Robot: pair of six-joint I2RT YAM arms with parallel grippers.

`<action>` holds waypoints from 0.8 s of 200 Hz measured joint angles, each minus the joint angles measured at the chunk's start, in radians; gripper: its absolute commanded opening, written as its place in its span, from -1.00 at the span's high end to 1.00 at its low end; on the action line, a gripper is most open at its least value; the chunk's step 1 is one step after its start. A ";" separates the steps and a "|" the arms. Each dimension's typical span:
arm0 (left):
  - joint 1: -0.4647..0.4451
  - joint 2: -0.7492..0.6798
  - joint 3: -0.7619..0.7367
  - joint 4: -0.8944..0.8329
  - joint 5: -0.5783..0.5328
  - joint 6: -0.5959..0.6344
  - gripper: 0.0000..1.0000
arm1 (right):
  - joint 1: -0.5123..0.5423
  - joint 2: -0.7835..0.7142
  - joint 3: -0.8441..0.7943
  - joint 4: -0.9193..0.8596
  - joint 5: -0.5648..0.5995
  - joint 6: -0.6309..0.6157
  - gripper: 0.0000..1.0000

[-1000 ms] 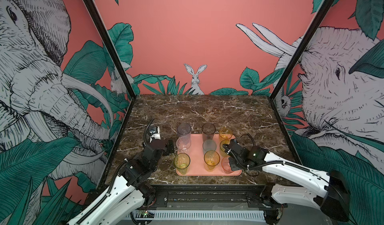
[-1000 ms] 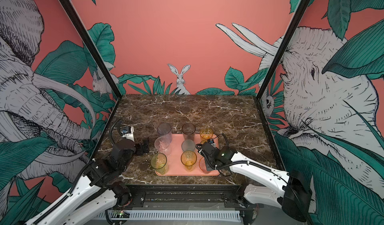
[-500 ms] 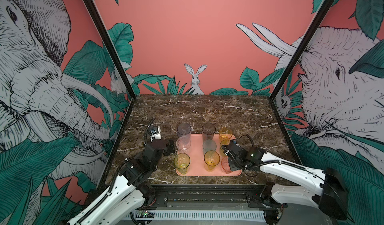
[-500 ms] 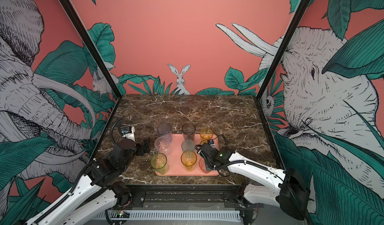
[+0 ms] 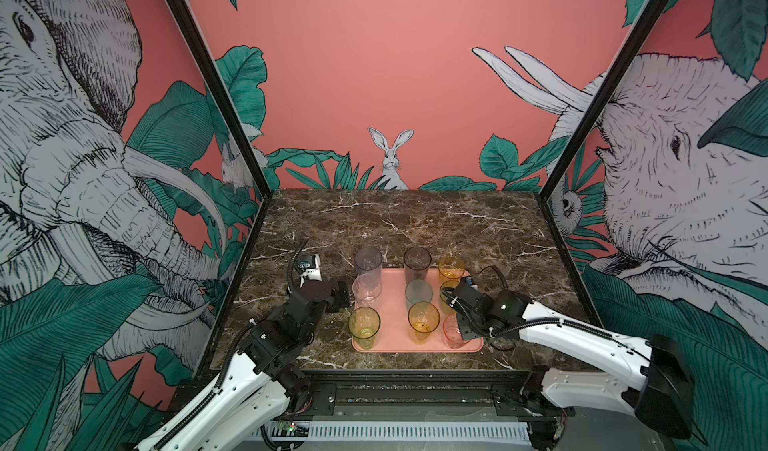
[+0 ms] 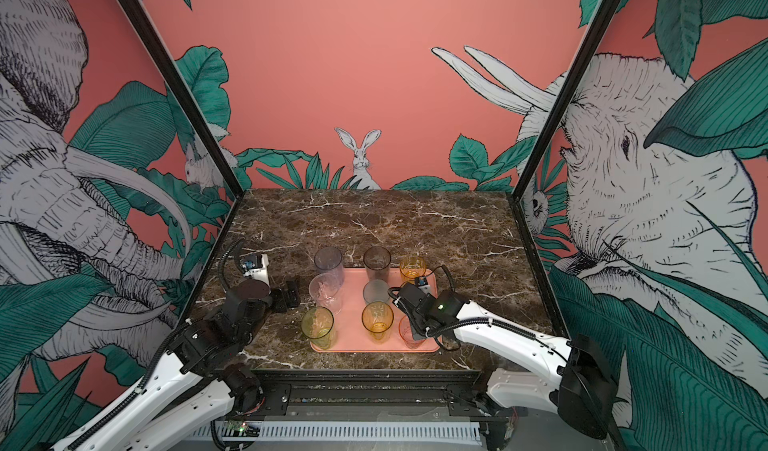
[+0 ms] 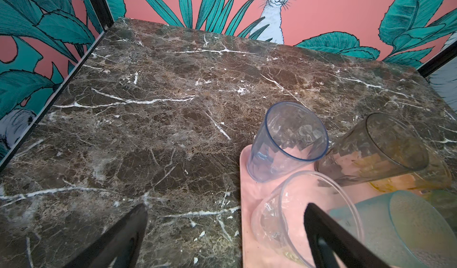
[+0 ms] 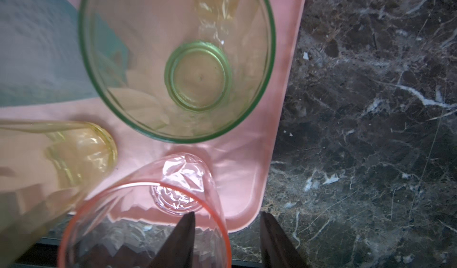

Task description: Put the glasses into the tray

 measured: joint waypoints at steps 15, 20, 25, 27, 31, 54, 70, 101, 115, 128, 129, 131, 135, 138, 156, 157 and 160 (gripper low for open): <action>0.000 0.001 0.000 0.000 -0.005 0.003 -0.99 | 0.000 -0.019 0.045 -0.024 0.013 -0.016 -0.15; 0.000 0.002 0.000 0.000 -0.009 0.005 -0.99 | 0.000 -0.026 0.061 -0.030 0.020 -0.021 -0.18; 0.000 0.003 0.000 0.000 -0.014 0.009 -0.99 | -0.002 -0.034 0.079 -0.035 0.027 -0.031 -0.21; 0.000 0.005 0.000 0.001 -0.016 0.010 -0.99 | -0.002 -0.036 0.085 -0.037 0.029 -0.032 -0.22; 0.000 0.008 0.000 0.000 -0.022 0.013 -0.99 | -0.004 -0.042 0.098 -0.039 0.036 -0.042 -0.24; 0.000 0.032 0.004 0.002 -0.057 0.040 -0.99 | -0.028 -0.069 0.151 -0.041 0.071 -0.091 -0.34; 0.000 0.057 0.022 0.007 -0.082 0.069 -0.99 | -0.060 -0.073 0.171 -0.036 0.090 -0.134 -0.38; 0.002 0.120 0.071 0.056 -0.131 0.162 -0.99 | -0.137 -0.068 0.199 -0.009 0.127 -0.229 -0.49; 0.016 0.153 0.093 0.098 -0.145 0.212 -0.99 | -0.172 -0.065 0.214 0.015 0.143 -0.275 -0.54; 0.047 0.189 0.113 0.137 -0.153 0.257 -0.99 | -0.207 -0.064 0.225 0.049 0.156 -0.321 -0.59; 0.049 0.191 0.114 0.140 -0.153 0.259 -0.99 | -0.211 -0.064 0.226 0.053 0.156 -0.328 -0.60; 0.055 0.196 0.117 0.146 -0.154 0.265 -0.99 | -0.217 -0.064 0.228 0.059 0.158 -0.334 -0.60; 0.069 0.208 0.122 0.157 -0.153 0.277 -0.99 | -0.228 -0.064 0.230 0.070 0.161 -0.351 -0.62; 0.081 0.217 0.129 0.166 -0.154 0.283 -0.99 | -0.238 -0.064 0.232 0.083 0.164 -0.362 -0.64; 0.165 0.274 0.158 0.206 -0.138 0.320 -0.99 | -0.294 -0.063 0.235 0.148 0.182 -0.432 -0.73; 0.169 0.275 0.159 0.208 -0.138 0.322 -0.99 | -0.296 -0.063 0.235 0.151 0.182 -0.434 -0.73; 0.182 0.283 0.163 0.214 -0.135 0.328 -0.99 | -0.306 -0.062 0.235 0.166 0.185 -0.450 -0.75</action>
